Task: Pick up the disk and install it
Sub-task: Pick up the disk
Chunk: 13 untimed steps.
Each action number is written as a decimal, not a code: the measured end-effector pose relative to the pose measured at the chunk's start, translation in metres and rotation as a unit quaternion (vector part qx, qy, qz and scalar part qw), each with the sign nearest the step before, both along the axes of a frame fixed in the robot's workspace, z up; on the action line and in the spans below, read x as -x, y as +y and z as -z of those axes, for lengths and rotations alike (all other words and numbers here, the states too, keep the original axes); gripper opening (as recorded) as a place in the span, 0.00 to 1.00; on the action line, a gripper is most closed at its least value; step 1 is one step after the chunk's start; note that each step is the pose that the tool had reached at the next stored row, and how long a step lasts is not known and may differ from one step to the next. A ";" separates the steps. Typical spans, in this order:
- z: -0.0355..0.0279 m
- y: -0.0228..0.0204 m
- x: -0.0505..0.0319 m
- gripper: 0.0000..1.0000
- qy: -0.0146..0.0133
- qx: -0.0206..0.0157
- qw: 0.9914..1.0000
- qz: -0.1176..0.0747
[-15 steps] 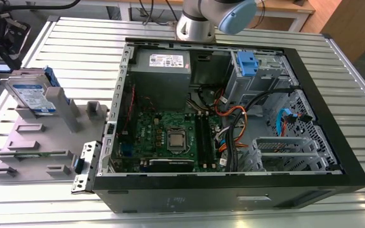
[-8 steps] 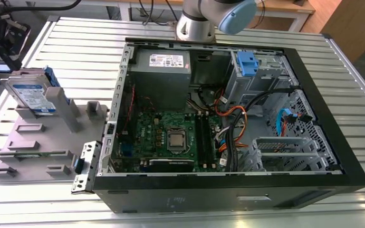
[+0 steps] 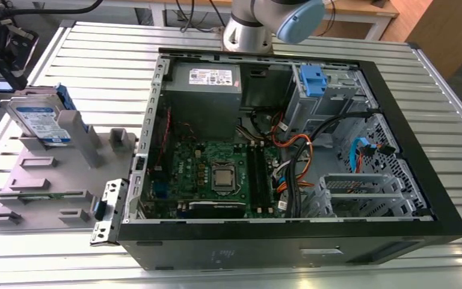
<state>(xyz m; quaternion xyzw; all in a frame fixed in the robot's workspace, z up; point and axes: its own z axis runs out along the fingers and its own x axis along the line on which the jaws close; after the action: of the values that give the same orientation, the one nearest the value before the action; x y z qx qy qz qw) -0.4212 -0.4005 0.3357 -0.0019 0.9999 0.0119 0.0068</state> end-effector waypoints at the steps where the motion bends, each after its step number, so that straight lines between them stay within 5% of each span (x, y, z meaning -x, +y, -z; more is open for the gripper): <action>1: 0.0000 0.0000 0.0000 0.11 0.000 0.000 1.000 0.000; 13: 0.0000 -0.0001 0.0000 0.11 0.000 0.000 1.000 -0.009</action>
<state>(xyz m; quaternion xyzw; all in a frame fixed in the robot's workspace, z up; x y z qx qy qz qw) -0.4212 -0.4006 0.3358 -0.0112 0.9998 0.0120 0.0067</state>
